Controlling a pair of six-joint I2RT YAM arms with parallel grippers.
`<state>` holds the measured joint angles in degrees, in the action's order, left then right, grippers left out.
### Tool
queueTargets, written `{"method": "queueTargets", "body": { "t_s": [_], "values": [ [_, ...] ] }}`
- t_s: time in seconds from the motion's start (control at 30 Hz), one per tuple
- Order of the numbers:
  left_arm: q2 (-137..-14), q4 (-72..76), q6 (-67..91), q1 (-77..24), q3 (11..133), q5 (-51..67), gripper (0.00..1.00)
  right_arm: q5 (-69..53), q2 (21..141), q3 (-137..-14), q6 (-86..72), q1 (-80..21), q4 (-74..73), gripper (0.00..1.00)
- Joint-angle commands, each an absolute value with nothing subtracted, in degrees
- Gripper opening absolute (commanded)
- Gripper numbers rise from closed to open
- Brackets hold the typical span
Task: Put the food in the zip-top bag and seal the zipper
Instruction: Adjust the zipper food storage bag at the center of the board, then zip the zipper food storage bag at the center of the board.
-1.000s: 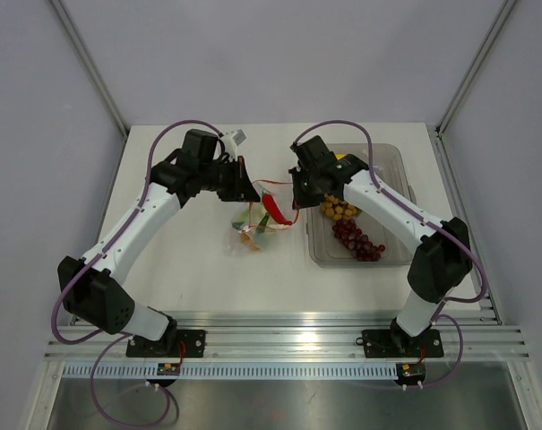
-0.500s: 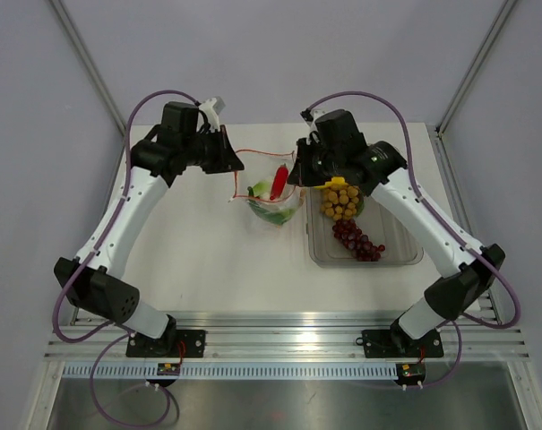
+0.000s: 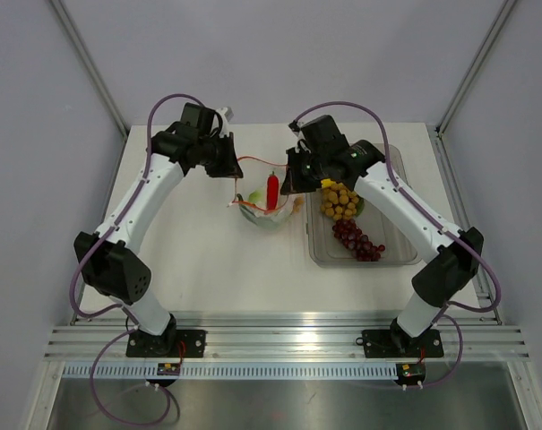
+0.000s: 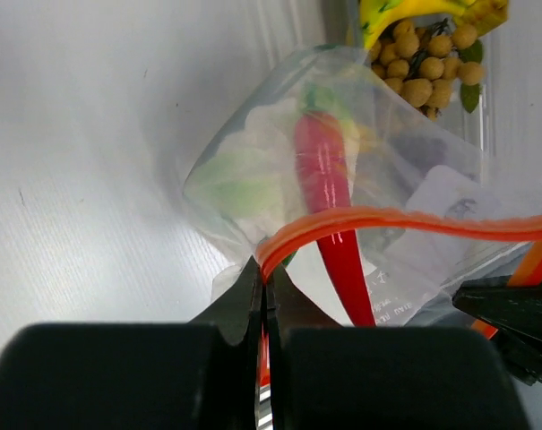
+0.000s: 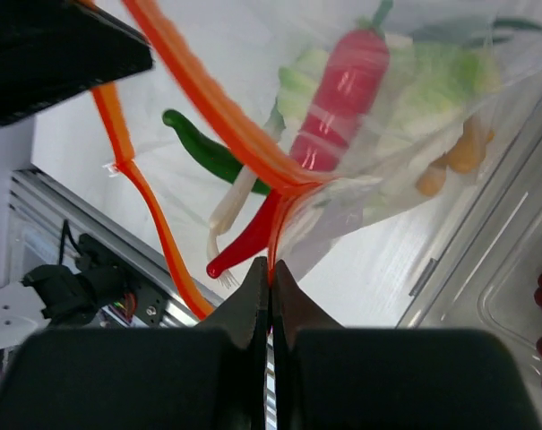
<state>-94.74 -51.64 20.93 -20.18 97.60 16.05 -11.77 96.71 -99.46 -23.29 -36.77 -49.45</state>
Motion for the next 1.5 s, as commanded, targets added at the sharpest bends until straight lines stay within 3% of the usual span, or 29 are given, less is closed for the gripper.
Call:
{"method": "queueTargets", "body": {
  "t_s": [0.0,0.1,0.17,0.2,0.27,0.3,0.33,0.6,0.9,1.0,1.47],
  "values": [
    [-90.18,-49.84,19.43,-20.13,102.57,18.27,0.0,-14.94,95.27,-104.94,-24.69,-37.26,-46.94,0.0],
    [-90.18,-49.4,18.11,-20.04,101.52,18.89,0.0,-15.29,96.15,-104.5,-26.8,-37.18,-43.95,0.0],
    [-90.0,-48.87,17.32,-20.04,100.38,19.69,0.16,-15.38,97.12,-103.8,-28.38,-37.0,-41.59,0.0],
    [-89.83,-48.95,16.62,-20.13,99.41,19.86,0.44,-15.47,97.55,-103.54,-28.82,-36.91,-40.79,0.0],
    [-88.34,-49.13,14.86,-20.04,98.53,18.55,0.75,-17.04,99.4,-103.1,-30.05,-36.39,-39.03,0.0],
    [-87.55,-49.04,13.64,-19.95,97.48,17.76,0.96,-17.83,100.01,-102.92,-30.41,-35.78,-38.59,0.0],
    [-86.32,-48.78,13.01,-19.86,96.86,16.1,0.99,-18.36,101.06,-102.66,-30.76,-35.6,-38.24,0.0],
    [-66.93,-35.09,11.86,-18.19,81.85,9.5,0.99,-21.71,102.92,-100.02,-31.99,-33.14,-34.54,0.0],
    [-37.37,2.7,12.48,-18.19,38.02,5.89,0.8,-23.73,102.66,-99.76,-31.29,-32.61,-34.54,0.0],
    [-34.54,7.72,11.96,-18.19,31.67,6.94,0.73,-24.52,102.92,-99.84,-31.2,-32.52,-34.45,0.0],
    [-33.41,19.59,11.95,-18.19,17.86,15.99,0.74,-27.42,103.09,-100.63,-30.59,-31.2,-34.54,0.0]
  ]
}}
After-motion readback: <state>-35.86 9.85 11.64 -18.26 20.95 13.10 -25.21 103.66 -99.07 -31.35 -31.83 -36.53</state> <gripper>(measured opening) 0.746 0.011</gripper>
